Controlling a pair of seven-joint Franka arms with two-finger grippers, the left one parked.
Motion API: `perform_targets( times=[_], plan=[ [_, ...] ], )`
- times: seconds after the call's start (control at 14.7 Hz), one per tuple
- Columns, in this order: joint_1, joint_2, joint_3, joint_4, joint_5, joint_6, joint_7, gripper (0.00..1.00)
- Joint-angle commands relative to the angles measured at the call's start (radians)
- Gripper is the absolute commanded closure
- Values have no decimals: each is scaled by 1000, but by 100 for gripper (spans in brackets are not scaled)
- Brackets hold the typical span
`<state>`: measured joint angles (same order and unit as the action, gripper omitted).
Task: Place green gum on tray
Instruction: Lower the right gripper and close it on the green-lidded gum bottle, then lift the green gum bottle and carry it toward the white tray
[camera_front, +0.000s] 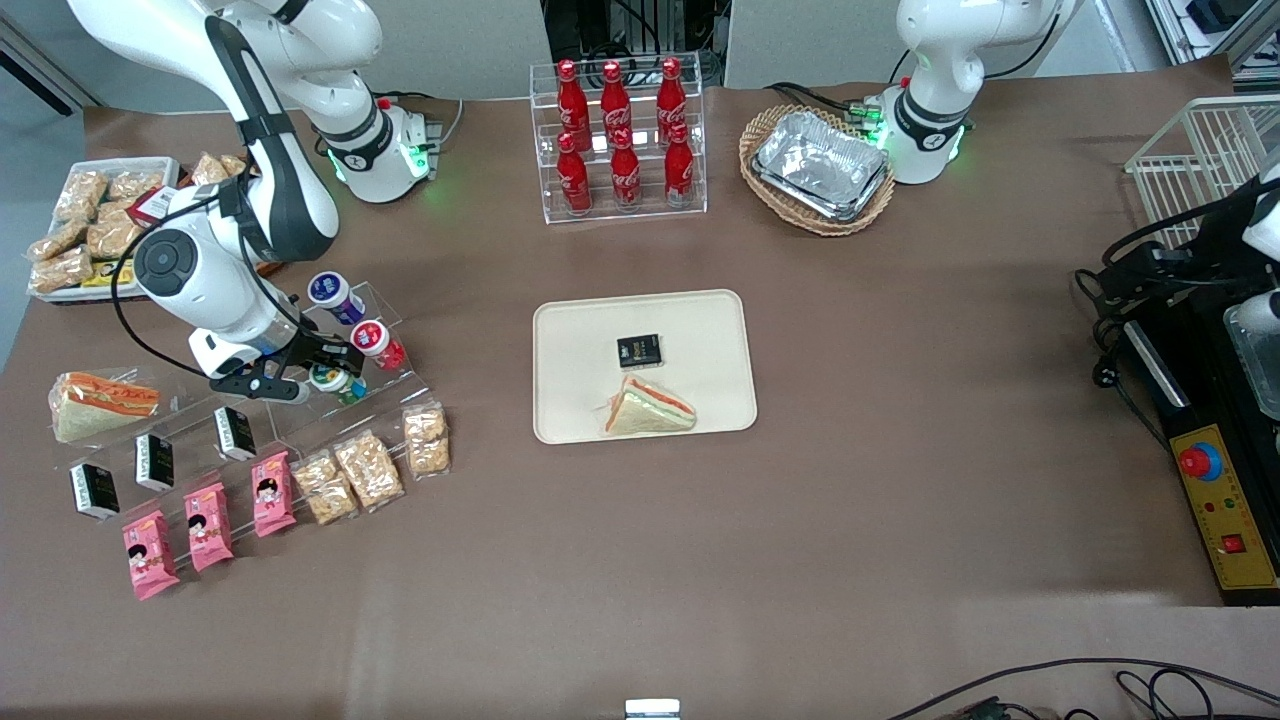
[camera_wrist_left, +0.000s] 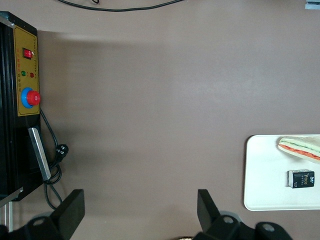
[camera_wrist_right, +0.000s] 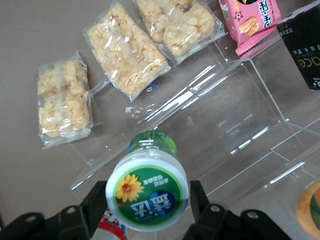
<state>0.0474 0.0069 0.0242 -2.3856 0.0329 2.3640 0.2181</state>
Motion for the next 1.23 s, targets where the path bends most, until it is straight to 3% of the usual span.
perform_targets(
  times=[0.0,0.48,0.75,1.16],
  plan=[
    [5,12,0,-3,13,32,13,30],
    [2,5,0,0,13,29,13,59],
    [0,-85,-1,25,12,-55,6,59],
    [0,-212,0,227,1,-438,-37,59]
  ],
)
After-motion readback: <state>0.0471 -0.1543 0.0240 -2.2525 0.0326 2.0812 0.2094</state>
